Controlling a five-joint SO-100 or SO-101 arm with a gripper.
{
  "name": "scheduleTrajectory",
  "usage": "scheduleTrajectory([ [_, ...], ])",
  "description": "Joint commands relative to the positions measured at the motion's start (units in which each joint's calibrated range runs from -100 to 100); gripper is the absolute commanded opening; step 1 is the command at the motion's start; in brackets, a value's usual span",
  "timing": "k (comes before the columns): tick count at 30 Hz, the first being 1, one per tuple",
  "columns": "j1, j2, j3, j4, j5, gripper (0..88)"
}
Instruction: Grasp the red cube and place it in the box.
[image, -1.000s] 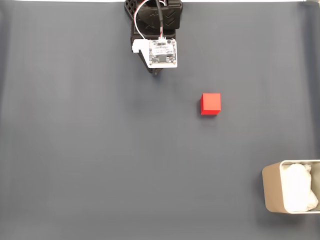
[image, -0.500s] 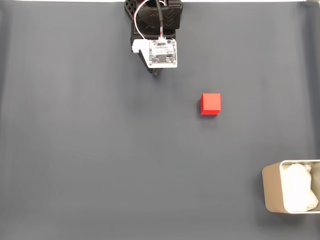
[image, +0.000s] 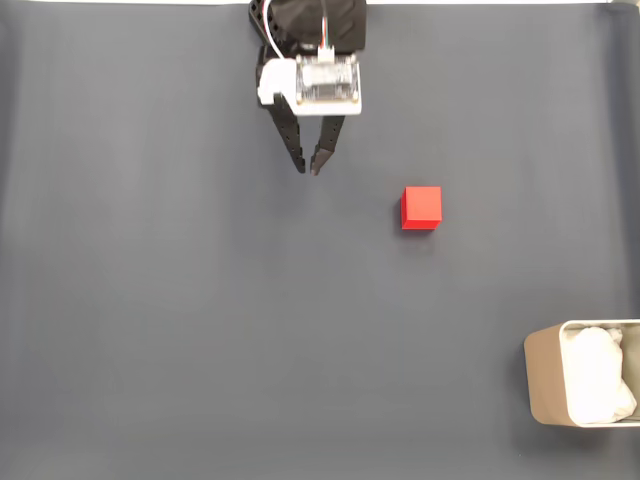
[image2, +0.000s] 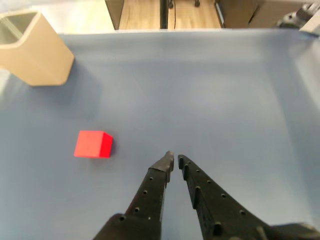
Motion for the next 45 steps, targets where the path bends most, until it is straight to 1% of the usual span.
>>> scheduleTrajectory([
  [1, -0.01, 7.92, -16.86, -0.50, -0.24, 0.0],
  [7, -0.23, 19.45, -36.66, 2.78, -0.83, 0.0],
  [11, 0.06, 26.30, -48.15, 6.80, -0.93, 0.0],
  [17, 0.13, 34.27, -59.28, 14.17, -0.54, 0.0],
  [22, -0.65, 37.47, -61.11, 16.22, 0.00, 0.0],
  [27, -3.21, 39.47, -61.84, 16.14, 0.59, 0.0],
  [45, -16.99, 38.69, -57.73, 15.24, 1.66, 0.0],
])
